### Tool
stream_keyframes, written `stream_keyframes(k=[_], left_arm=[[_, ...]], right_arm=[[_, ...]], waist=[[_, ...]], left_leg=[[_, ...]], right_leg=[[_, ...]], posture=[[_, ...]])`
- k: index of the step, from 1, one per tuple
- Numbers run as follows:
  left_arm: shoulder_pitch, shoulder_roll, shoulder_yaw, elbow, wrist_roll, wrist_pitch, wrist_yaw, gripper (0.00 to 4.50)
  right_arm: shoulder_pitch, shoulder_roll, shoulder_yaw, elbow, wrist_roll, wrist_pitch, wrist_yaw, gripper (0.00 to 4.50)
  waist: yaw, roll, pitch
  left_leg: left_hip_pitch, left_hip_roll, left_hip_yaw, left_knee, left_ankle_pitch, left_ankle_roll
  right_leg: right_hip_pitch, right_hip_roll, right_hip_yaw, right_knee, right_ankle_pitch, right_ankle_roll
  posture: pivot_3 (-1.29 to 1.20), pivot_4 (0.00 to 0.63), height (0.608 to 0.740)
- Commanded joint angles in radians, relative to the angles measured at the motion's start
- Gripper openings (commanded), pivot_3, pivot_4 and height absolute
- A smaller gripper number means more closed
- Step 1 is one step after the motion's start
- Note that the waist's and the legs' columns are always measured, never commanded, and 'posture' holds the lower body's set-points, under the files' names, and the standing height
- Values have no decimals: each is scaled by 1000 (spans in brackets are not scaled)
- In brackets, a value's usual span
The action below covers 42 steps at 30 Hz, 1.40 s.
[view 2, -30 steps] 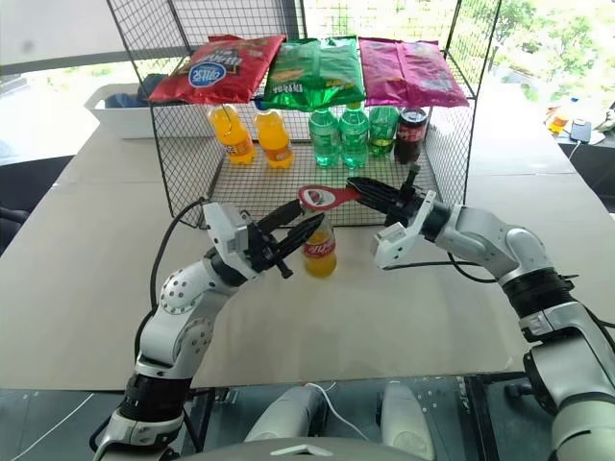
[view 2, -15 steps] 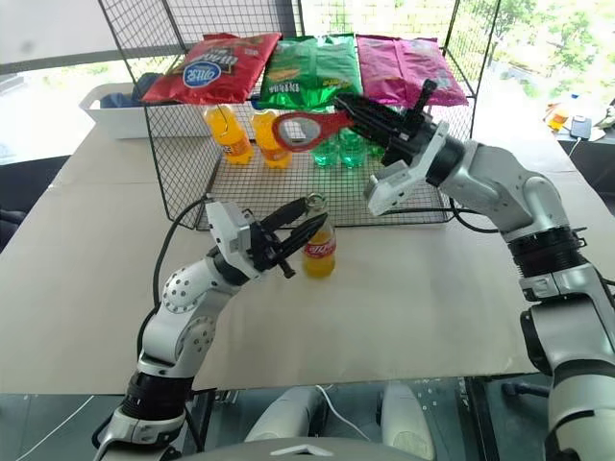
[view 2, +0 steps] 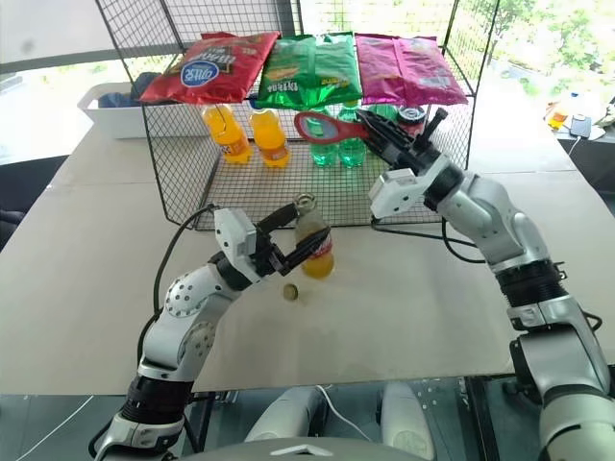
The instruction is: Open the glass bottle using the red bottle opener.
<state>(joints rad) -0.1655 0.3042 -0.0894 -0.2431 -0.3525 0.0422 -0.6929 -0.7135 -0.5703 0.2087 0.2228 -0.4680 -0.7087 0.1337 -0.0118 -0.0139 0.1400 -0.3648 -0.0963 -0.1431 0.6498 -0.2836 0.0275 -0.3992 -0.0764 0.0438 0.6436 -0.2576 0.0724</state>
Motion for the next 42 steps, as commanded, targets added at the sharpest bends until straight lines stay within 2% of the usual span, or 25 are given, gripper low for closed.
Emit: stream_keyframes(k=[1, 5, 8, 12, 15, 19, 23, 26, 31, 36, 39, 42], left_arm=[[8, -1, 1, -19, 1, -12, 2, 3934], [17, 0, 1, -26, -2, -10, -4, 3934], [22, 5, 2, -30, -3, -9, -9, 3934], [52, 30, -3, -50, -5, -8, -36, 3934], [76, 60, -2, -58, 3, -14, -60, 3934], [104, 95, 7, -66, 7, -25, -82, 3934], [128, 123, 25, -78, 2, -28, -96, 3934], [171, 152, 50, -95, -2, -30, -100, 3934], [266, 218, 119, -150, -75, 9, -144, 3990], [355, 331, 264, -140, -128, 79, -172, 3990], [373, 378, 303, -103, -123, 106, -185, 3990], [389, 456, 384, 19, -94, 102, -224, 3990]], right_arm=[[6, 3, -43, -68, 36, 30, 14, 0], [50, 30, -41, -80, 122, 97, 71, 0], [121, 73, -23, -102, 274, 231, 197, 0], [252, 160, -56, -257, 511, 582, 295, 0], [307, 195, -86, -367, 621, 798, 310, 0], [399, 189, -103, -502, 764, 1080, 344, 0], [477, 185, -129, -599, 836, 1238, 333, 0], [552, 216, -175, -673, 880, 1312, 273, 0], [682, 186, -257, -771, 943, 1418, 260, 2099], [851, 34, -366, -829, 941, 1373, 367, 4480], [893, 2, -400, -813, 950, 1314, 414, 4480], [980, -50, -442, -707, 897, 1028, 618, 4480]], waist=[[0, 0, 0], [0, 0, 0], [-1, 0, 0], [0, 0, 0], [-1, 1, 1], [3, 2, 1], [7, 2, 1], [5, 2, 1], [5, 3, 2], [12, 4, 2], [11, 4, 3], [10, 5, 3]], left_leg=[[0, 0, 0, 0, 0, 0], [0, 0, 0, 0, 0, 0], [0, 0, 0, -1, 0, 0], [-1, 1, 0, 0, 0, 0], [-2, 1, 0, -1, 0, 0], [-3, 1, 0, -1, 0, 0], [-3, 1, -1, -1, 0, 0], [-4, 1, -1, -1, 0, 0], [-4, 1, -1, -2, 0, 0], [-3, 1, -1, -1, -1, 1], [-2, 1, -1, -1, -3, 4], [1, 3, -1, -2, -3, 4]], right_leg=[[0, 0, 0, 0, 0, 0], [-1, 0, 0, 0, 0, 0], [-1, 0, 0, 0, 0, 0], [-1, 0, 0, 0, 0, 0], [-3, -1, 1, 0, 0, 0], [-3, -1, 0, 0, 0, 0], [-3, -3, -1, -1, 0, 0], [-3, -4, 0, -1, 0, 0], [-4, -4, -1, -1, 0, 0], [-3, -4, -1, -1, 0, 0], [-3, -3, -2, -1, 0, 0], [0, -3, -3, -1, 0, 0]], posture=[[0, 150, 740], [0, 150, 740], [0, 150, 740], [0, 150, 740], [0, 150, 740], [0, 150, 740], [0, 150, 740], [0, 150, 740], [0, 150, 740], [0, 150, 740], [0, 150, 740], [0, 150, 740]])
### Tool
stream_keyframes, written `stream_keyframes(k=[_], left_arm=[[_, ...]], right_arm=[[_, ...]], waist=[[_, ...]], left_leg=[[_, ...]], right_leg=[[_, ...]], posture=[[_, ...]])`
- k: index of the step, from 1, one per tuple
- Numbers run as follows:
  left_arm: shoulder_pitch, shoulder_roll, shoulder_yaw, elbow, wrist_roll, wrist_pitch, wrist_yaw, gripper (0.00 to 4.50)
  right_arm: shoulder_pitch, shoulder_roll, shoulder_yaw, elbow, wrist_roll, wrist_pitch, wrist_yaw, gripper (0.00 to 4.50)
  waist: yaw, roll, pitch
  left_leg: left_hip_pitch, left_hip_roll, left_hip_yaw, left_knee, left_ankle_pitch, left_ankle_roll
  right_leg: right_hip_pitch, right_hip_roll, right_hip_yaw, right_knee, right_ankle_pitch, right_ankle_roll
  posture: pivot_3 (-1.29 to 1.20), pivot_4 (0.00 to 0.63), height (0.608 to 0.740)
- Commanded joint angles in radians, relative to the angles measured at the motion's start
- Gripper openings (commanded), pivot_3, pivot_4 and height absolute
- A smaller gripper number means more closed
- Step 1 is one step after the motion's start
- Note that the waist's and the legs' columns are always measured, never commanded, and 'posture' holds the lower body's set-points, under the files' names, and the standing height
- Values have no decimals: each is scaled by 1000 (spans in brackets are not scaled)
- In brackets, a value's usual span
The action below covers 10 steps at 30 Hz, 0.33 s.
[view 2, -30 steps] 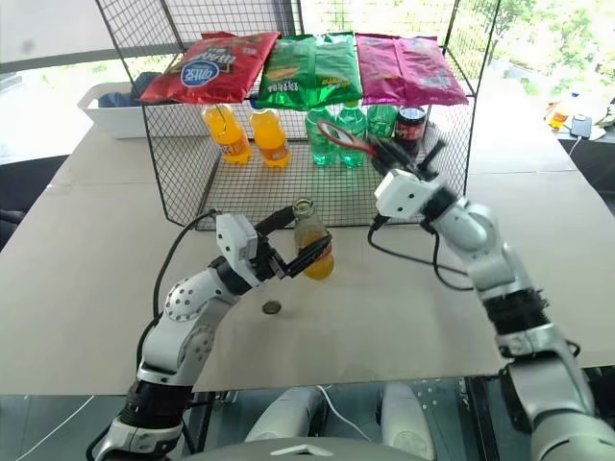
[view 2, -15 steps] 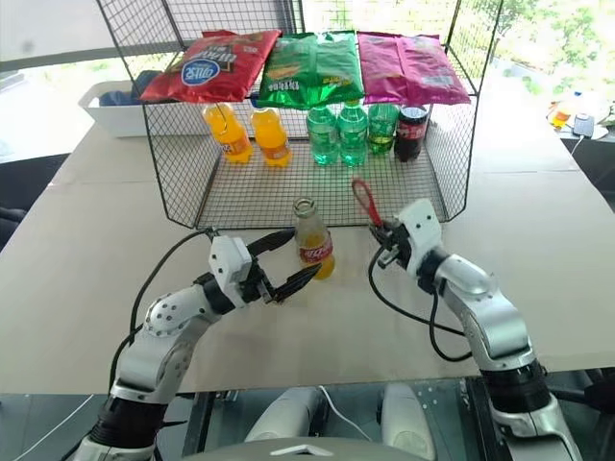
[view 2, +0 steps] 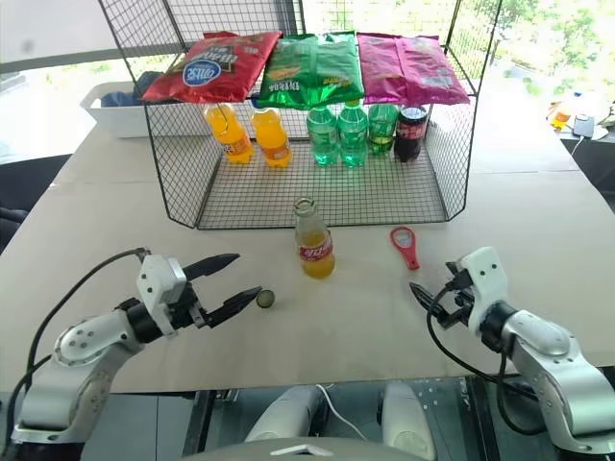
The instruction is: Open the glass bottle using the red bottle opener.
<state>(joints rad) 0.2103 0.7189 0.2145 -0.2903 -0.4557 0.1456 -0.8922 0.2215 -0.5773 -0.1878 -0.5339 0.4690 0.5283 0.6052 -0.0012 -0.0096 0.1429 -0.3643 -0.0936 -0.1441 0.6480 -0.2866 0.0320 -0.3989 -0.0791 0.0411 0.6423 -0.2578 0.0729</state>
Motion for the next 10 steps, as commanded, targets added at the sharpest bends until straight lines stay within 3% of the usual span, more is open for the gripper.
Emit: stream_keyframes(k=[1, 6, 10], left_arm=[[19, 48, 94, 91, 14, -15, -31, 3990], [61, 53, 128, 193, 71, -93, -41, 3990], [66, 43, 137, 241, 95, -163, -48, 3990]], right_arm=[[60, -50, -51, 86, -46, -287, 202, 4480], [69, -52, -108, 256, -16, -456, 320, 4480], [54, -63, -120, 294, -1, -475, 352, 4480]], waist=[[-1, 0, 0], [-4, -1, 1], [-3, -1, 1]], left_leg=[[1, 0, 0, 0, 0, 0], [2, -1, 1, 0, 0, 0], [2, 0, 0, 0, -1, 1]], right_leg=[[1, 2, 0, 0, 0, 0], [3, 0, 0, -1, 0, 0], [2, -2, 0, -1, 0, 0]], posture=[[0, 150, 740], [0, 150, 740], [0, 150, 740]])
